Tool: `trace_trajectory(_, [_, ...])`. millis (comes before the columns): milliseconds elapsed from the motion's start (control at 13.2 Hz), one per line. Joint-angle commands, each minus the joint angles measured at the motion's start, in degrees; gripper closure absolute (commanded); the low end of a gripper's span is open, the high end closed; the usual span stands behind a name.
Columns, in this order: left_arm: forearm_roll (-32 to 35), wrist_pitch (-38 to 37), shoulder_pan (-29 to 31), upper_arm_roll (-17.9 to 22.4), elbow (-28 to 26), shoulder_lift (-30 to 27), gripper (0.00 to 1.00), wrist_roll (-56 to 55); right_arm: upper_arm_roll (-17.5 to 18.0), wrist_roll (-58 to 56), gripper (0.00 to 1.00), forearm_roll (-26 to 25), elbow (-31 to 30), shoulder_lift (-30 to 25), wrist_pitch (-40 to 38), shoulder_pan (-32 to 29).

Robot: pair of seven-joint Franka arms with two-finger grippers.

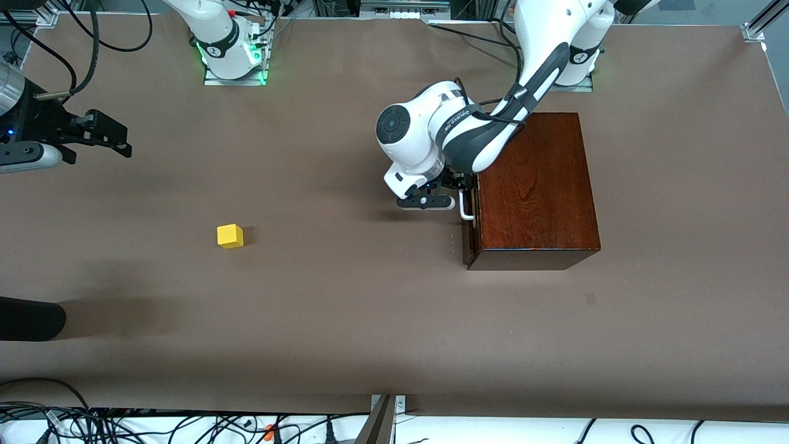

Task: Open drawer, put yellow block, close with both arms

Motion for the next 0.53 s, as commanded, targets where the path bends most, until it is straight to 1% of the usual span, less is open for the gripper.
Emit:
trace_trajectory(0, [1.4, 3.0, -0.5, -0.1, 0.4, 1.5, 0.0, -1.2, 0.1, -0.2, 0.0, 0.9, 1.2, 0.4, -0.4, -0.4])
trace_trajectory(455, [0.4, 6.2, -1.0, -0.3, 1.0, 1.6, 0.0, -3.2, 0.1, -0.3, 0.0, 0.8, 1.2, 0.4, -0.4, -0.5])
